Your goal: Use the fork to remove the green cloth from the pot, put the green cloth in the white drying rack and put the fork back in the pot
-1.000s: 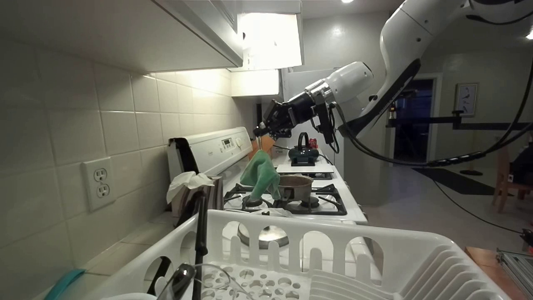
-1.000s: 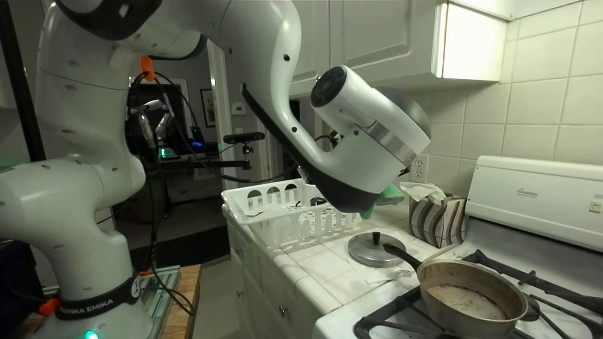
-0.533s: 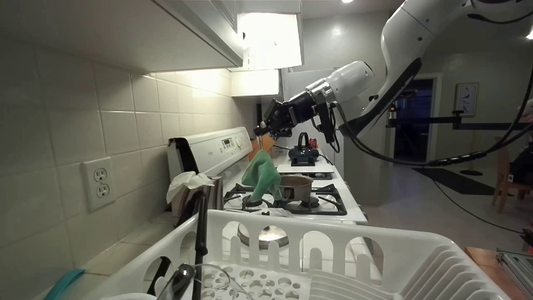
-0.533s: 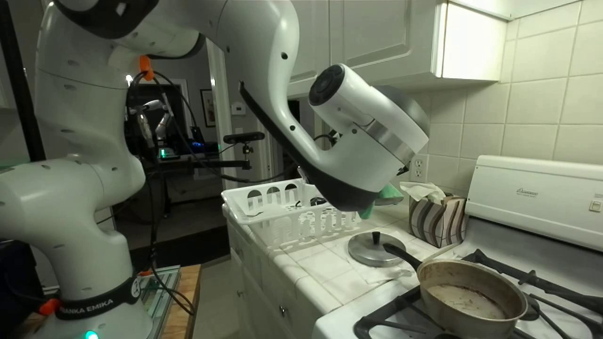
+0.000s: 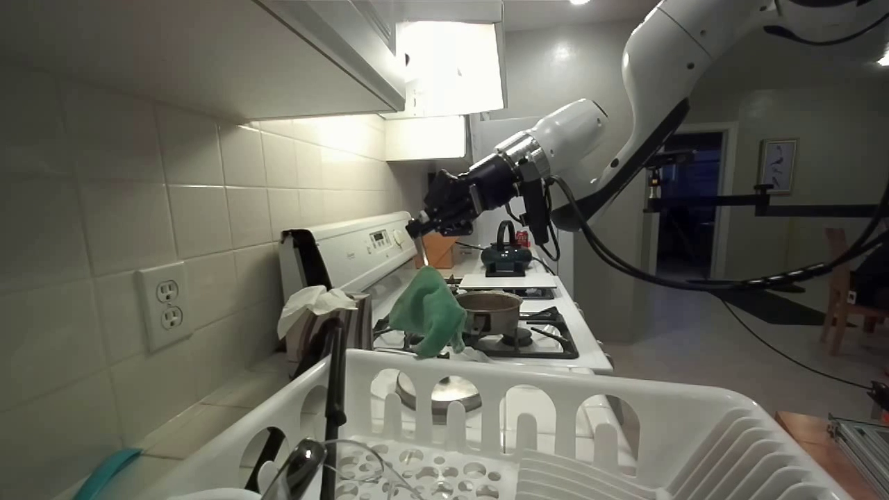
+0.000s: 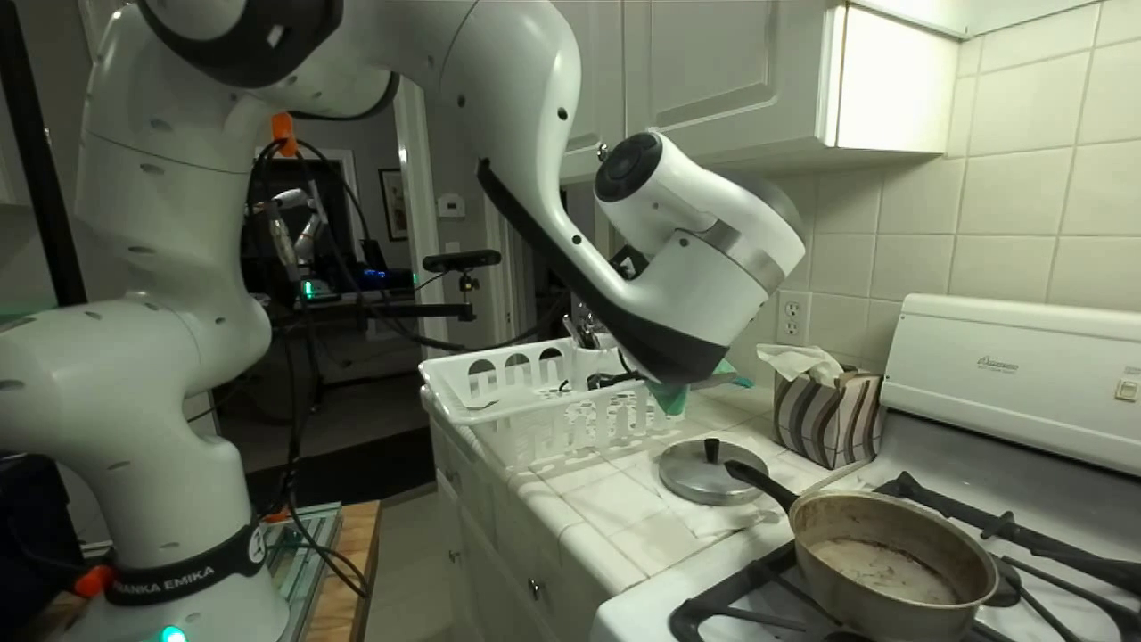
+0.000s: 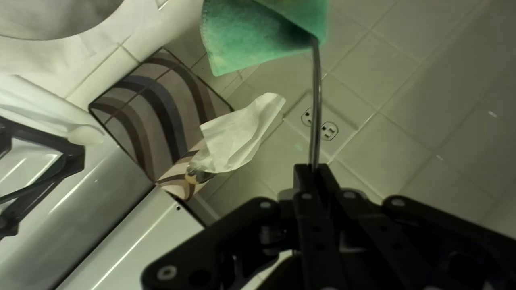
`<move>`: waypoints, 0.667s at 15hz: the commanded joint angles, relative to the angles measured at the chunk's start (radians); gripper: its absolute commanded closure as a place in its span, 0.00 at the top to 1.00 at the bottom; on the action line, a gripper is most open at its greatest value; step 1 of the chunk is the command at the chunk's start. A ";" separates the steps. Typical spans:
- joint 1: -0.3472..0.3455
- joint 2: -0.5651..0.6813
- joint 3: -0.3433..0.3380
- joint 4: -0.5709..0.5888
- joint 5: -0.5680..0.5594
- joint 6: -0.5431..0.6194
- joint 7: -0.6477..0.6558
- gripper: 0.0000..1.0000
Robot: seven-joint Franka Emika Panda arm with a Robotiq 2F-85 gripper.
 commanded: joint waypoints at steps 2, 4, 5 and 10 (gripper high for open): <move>0.096 0.018 0.012 0.126 -0.138 -0.001 0.081 0.01; 0.135 0.040 0.017 0.186 -0.160 0.012 0.071 0.01; 0.155 0.056 0.019 0.218 -0.167 0.018 0.070 0.01; 0.245 0.160 0.018 0.383 -0.200 0.041 0.083 0.01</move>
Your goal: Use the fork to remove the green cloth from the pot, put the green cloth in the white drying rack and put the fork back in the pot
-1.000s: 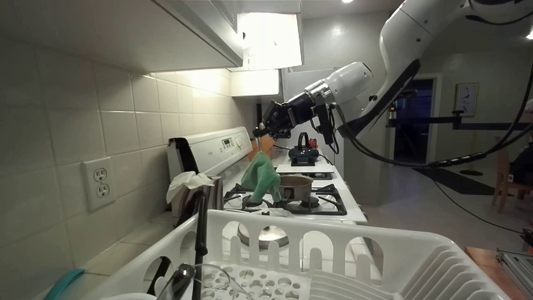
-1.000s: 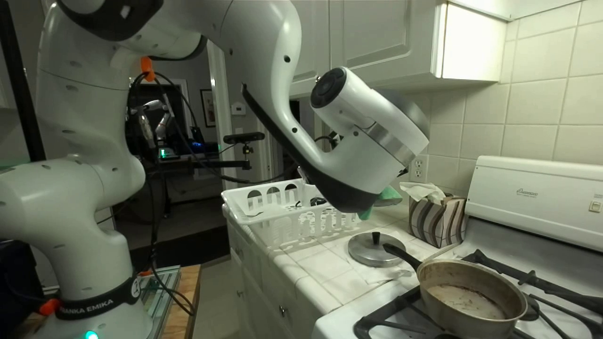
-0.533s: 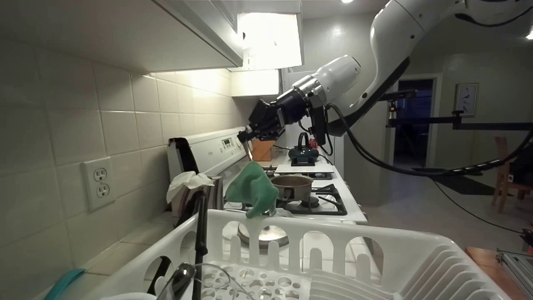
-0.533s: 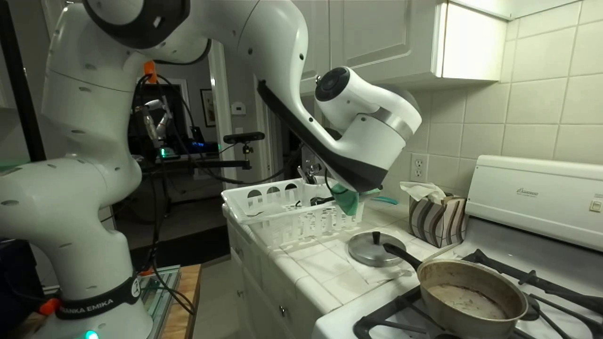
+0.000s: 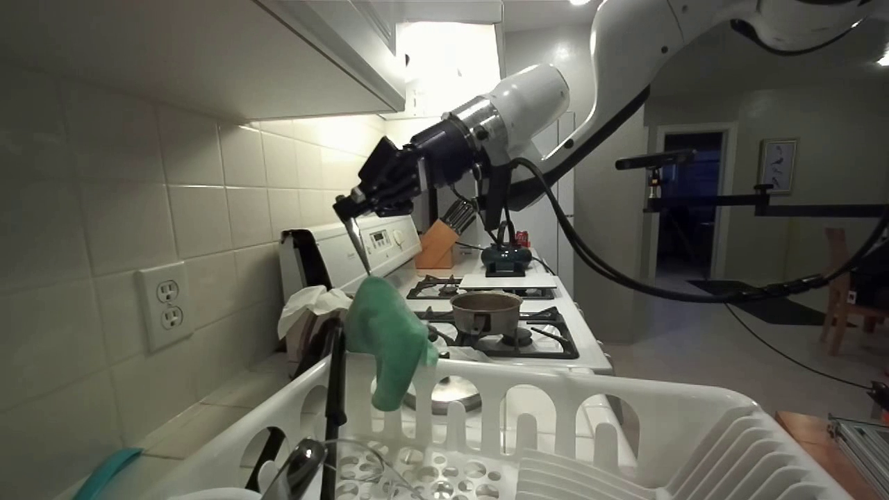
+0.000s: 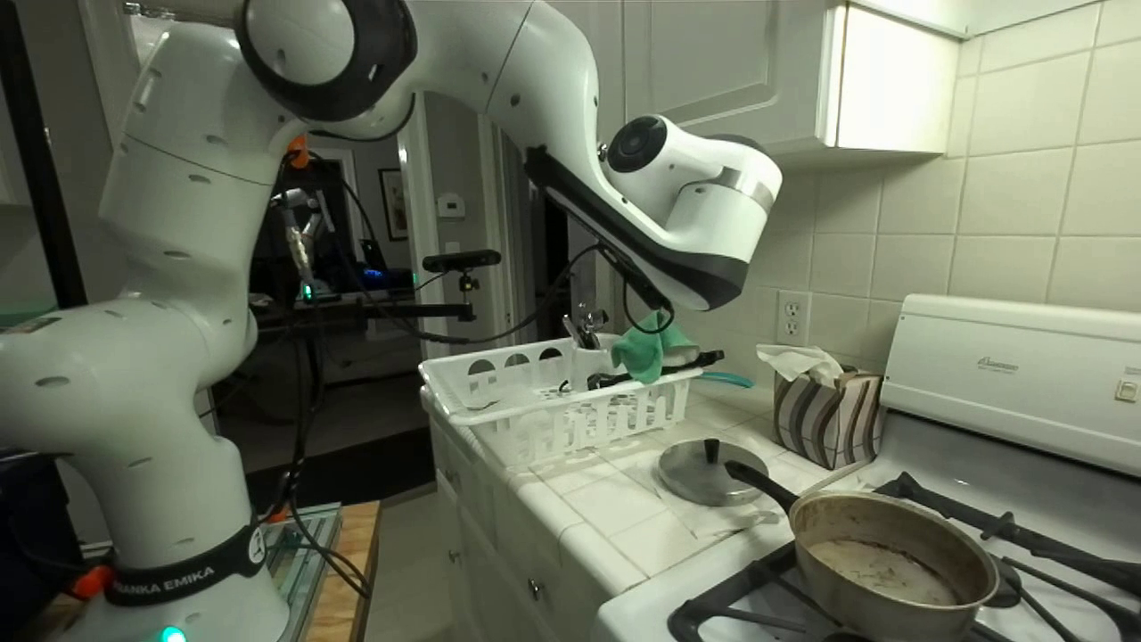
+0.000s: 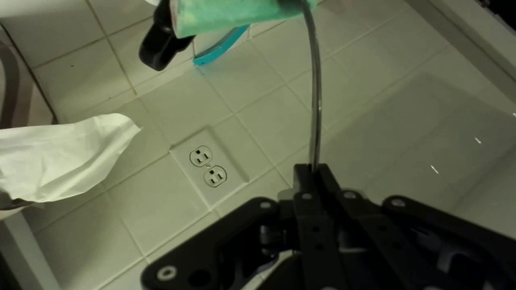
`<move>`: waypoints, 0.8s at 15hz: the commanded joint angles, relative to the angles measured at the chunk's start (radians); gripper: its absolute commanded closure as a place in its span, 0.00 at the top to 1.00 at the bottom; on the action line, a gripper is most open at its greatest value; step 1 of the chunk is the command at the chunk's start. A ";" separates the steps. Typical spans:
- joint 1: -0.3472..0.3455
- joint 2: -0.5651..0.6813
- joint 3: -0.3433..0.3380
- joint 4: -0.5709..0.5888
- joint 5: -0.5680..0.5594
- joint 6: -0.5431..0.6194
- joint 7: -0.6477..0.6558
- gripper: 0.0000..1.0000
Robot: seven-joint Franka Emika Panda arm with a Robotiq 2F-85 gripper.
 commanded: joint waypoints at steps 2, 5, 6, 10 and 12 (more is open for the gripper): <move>0.094 0.138 -0.020 0.209 -0.127 0.055 0.107 0.01; 0.149 0.181 -0.051 0.269 -0.205 0.083 0.190 0.01; 0.167 0.190 -0.068 0.283 -0.233 0.090 0.217 0.01; 0.265 0.199 -0.175 0.341 -0.404 0.085 0.320 0.01; 0.306 0.211 -0.223 0.377 -0.470 0.096 0.359 0.01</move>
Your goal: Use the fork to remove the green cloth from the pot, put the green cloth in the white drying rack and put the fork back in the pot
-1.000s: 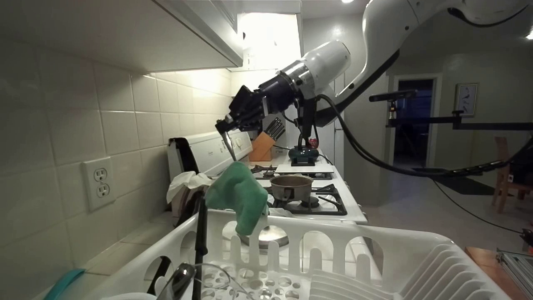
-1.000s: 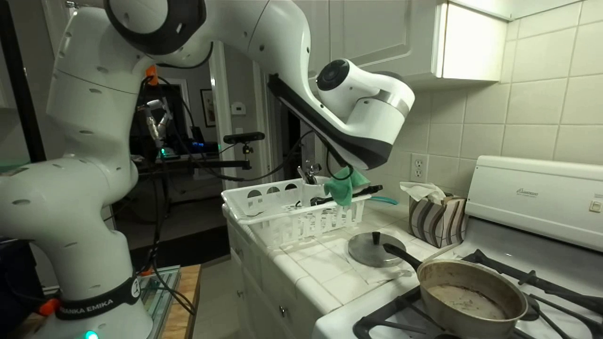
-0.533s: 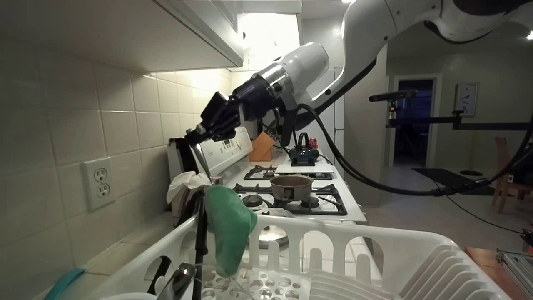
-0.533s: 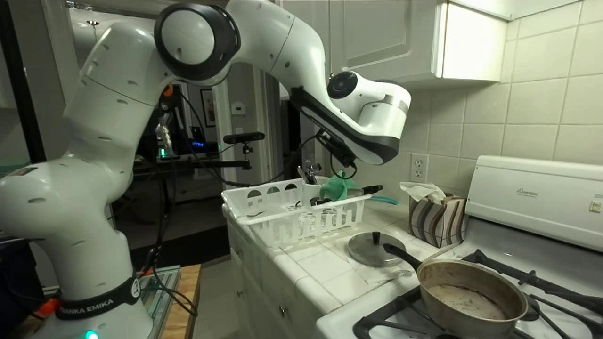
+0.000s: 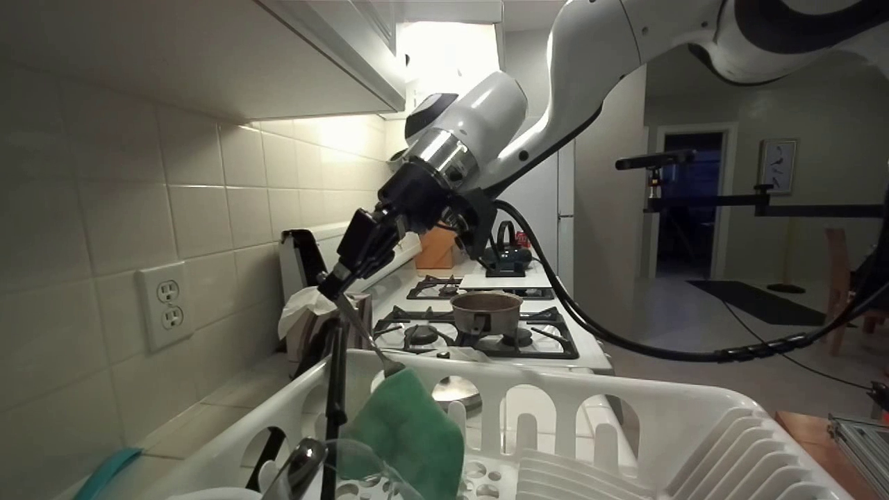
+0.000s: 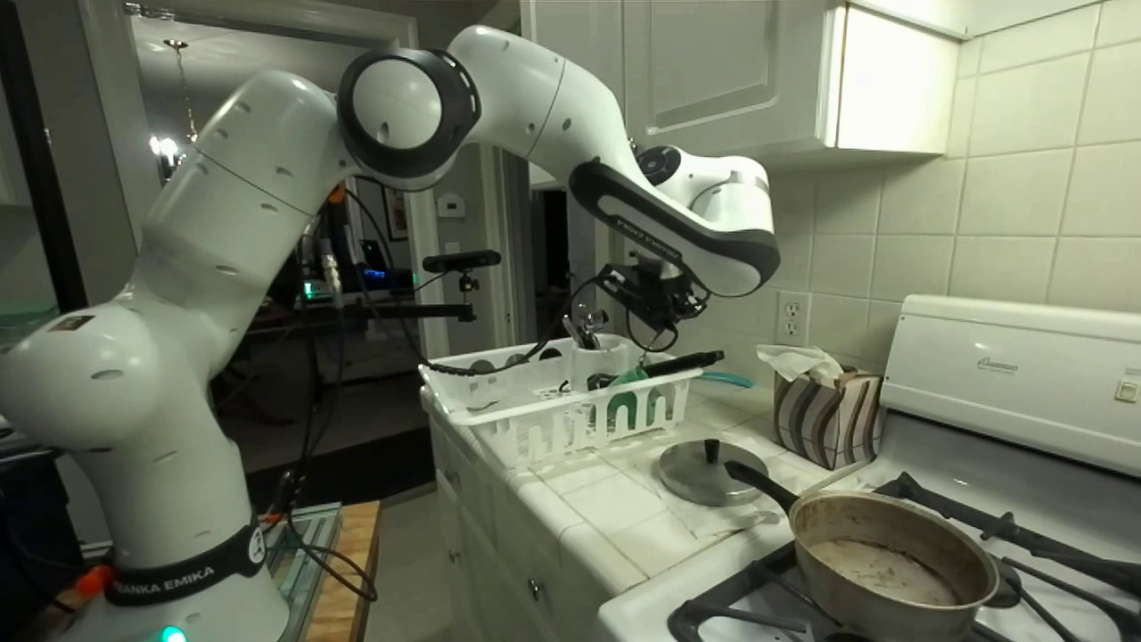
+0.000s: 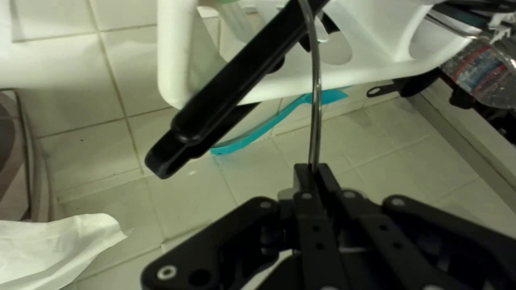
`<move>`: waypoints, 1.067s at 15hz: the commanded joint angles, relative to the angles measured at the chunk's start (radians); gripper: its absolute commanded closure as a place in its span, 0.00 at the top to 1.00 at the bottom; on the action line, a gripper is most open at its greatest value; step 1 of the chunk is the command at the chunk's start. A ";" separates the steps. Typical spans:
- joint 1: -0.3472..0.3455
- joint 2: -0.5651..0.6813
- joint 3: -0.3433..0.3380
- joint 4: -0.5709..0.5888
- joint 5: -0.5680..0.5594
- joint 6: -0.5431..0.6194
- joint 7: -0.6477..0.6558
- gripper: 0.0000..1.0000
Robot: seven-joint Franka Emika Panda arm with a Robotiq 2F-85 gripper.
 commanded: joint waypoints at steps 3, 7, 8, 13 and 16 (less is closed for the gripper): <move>0.090 0.036 -0.107 0.134 -0.135 0.036 0.104 0.01; 0.082 0.015 -0.124 0.129 -0.082 -0.053 0.130 0.01; 0.087 0.004 -0.136 0.116 -0.083 -0.091 0.159 0.01; 0.057 -0.060 -0.121 0.046 -0.044 -0.230 0.216 0.01; 0.024 -0.135 -0.095 -0.048 0.005 -0.367 0.209 0.01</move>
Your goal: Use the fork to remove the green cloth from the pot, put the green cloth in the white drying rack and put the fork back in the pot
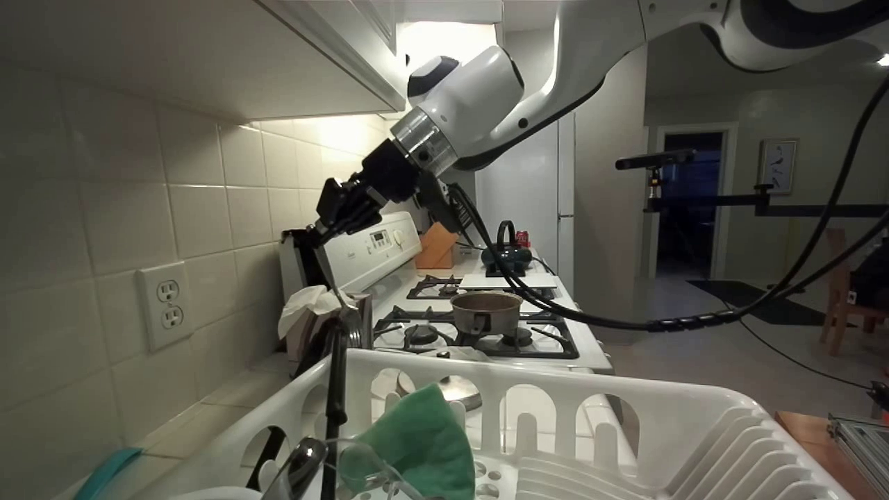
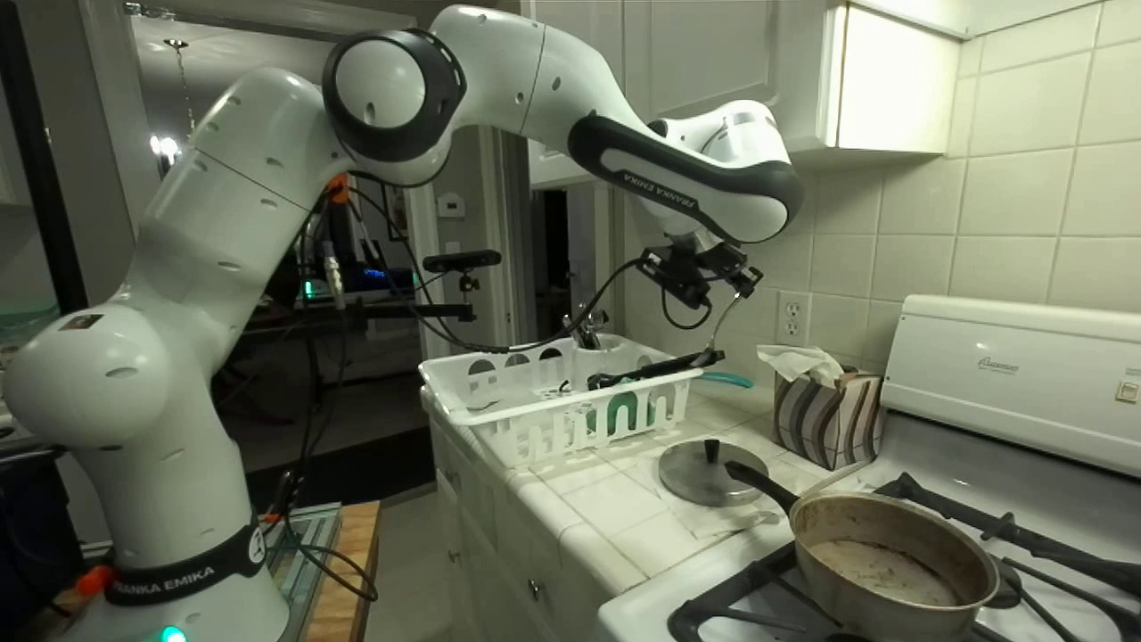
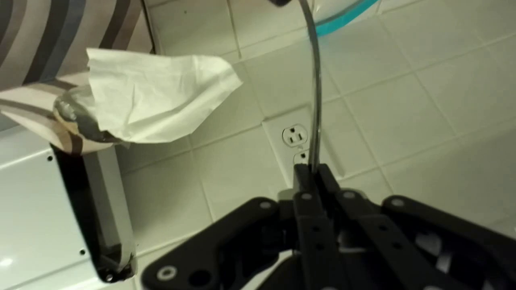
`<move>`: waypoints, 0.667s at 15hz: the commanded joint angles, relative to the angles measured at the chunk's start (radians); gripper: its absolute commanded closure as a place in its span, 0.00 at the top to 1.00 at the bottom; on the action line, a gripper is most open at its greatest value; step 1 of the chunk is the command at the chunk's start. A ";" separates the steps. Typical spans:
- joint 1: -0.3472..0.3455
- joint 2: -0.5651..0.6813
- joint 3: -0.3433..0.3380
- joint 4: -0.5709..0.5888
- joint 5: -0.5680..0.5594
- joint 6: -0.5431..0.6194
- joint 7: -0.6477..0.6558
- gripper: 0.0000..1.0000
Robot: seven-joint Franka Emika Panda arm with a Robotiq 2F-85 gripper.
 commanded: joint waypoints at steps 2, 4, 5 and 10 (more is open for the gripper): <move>-0.042 -0.153 0.032 -0.211 0.081 -0.210 0.013 0.01; -0.064 -0.205 0.051 -0.294 0.112 -0.289 0.030 0.01; -0.081 -0.224 0.068 -0.328 0.132 -0.328 0.034 0.01; -0.120 -0.364 0.127 -0.529 0.230 -0.523 0.053 0.01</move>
